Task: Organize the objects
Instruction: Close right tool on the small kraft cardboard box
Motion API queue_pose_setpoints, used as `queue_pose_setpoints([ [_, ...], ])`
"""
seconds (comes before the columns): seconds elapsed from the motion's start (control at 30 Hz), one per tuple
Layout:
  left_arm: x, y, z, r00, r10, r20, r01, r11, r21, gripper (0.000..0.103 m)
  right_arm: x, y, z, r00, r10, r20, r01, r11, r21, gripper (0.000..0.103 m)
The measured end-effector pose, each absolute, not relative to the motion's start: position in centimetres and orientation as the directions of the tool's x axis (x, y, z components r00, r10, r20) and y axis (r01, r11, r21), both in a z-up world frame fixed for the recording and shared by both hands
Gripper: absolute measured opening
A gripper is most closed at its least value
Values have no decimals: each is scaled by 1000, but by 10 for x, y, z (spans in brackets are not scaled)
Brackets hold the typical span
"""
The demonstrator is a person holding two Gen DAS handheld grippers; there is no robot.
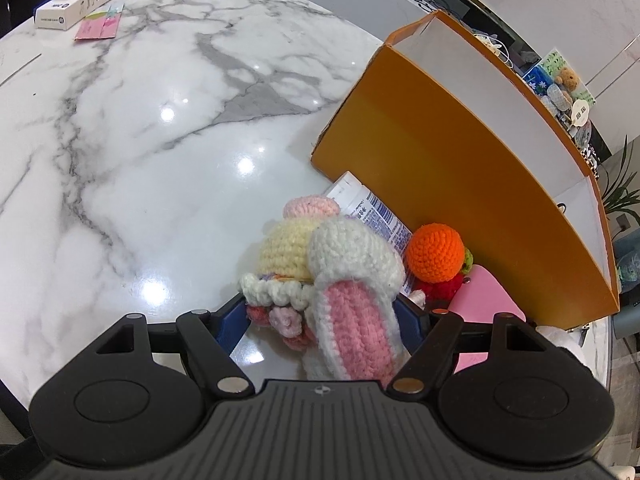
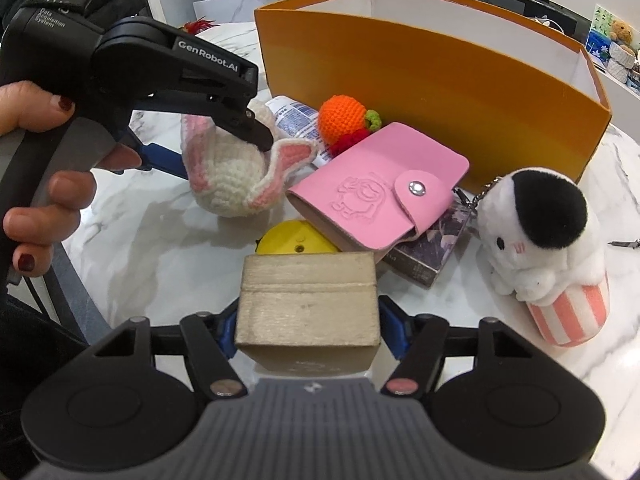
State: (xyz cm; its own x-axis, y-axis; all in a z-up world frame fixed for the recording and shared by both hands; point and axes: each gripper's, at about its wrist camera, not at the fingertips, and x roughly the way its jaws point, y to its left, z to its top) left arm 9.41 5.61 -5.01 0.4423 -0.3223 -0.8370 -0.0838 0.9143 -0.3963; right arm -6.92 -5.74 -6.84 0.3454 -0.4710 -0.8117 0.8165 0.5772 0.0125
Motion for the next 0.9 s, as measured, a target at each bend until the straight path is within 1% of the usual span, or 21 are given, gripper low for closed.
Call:
queue_pose_setpoints([
  [0.57, 91, 42, -51, 448, -296, -844, -5, 943, -333, 88, -65, -58, -70, 328, -486, -810, 814, 580, -18, 70],
  [0.67, 91, 40, -50, 441, -301, -845, 27, 946, -323, 85, -67, -59, -70, 344, -471, -812, 815, 579, 9, 65],
  [0.9, 88, 38, -48, 446, -291, -847, 56, 953, -298, 84, -68, -60, -69, 356, -465, -811, 823, 566, 37, 64],
])
